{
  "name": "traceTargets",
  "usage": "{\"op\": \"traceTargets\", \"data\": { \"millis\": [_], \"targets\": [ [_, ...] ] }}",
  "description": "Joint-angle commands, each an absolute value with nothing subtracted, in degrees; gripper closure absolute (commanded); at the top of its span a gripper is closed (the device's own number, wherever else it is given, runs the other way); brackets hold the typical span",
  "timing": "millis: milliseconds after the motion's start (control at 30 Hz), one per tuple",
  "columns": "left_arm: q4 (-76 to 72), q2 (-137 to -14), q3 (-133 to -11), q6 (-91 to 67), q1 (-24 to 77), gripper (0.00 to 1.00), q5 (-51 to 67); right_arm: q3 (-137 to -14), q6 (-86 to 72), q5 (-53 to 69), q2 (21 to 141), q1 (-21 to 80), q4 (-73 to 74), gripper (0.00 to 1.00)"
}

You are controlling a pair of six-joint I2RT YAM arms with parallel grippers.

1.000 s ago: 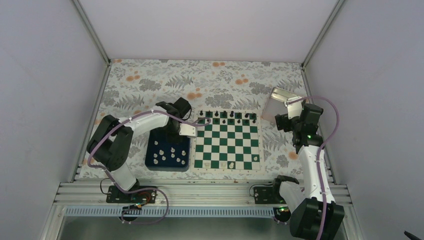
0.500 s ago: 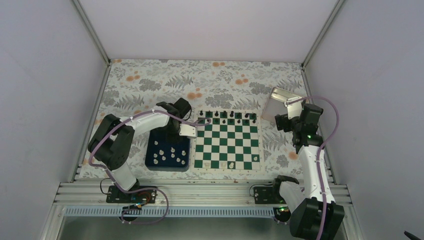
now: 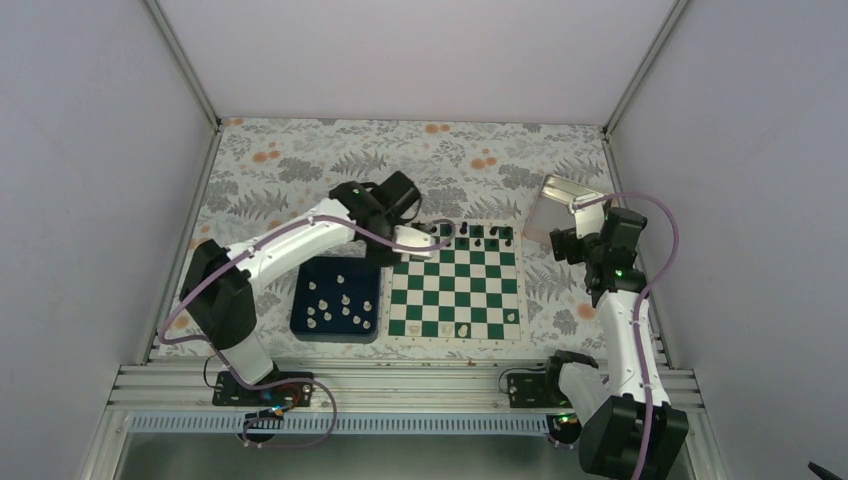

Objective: Set up the chess pieces on the board
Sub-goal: Pick up the chess piece from the storage box, then place the chess piece on the chessboard.

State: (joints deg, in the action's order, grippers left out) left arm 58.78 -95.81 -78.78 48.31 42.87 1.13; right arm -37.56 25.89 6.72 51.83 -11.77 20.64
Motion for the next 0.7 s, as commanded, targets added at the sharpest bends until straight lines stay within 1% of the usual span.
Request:
{"op": "traceTargets", "data": {
  "millis": [0, 200, 400, 500, 667],
  "targets": [
    [63.3, -97.6, -88.4, 45.5, 50.6, 0.93, 3.0, -37.6, 26.1, 6.6, 52.6, -12.4, 20.0, 0.0],
    [64.0, -108.0, -100.2, 45.3, 61.3, 0.92, 3.0, -37.6, 26.0, 6.2, 53.1, -12.5, 20.1, 0.0],
    [65.3, -118.5, -111.2, 46.0, 67.7, 0.92, 4.1, -37.6, 26.1, 6.2, 53.3, -12.6, 20.2, 0.0],
    [66.6, -123.5, -113.9, 46.2, 69.8, 0.92, 4.8, -37.6, 26.1, 6.4, 53.4, -12.6, 20.2, 0.0],
    [65.7, -127.0, -112.9, 47.1, 72.4, 0.92, 6.0, -37.6, 26.2, 6.8, 53.4, -12.6, 20.4, 0.0]
  ]
}}
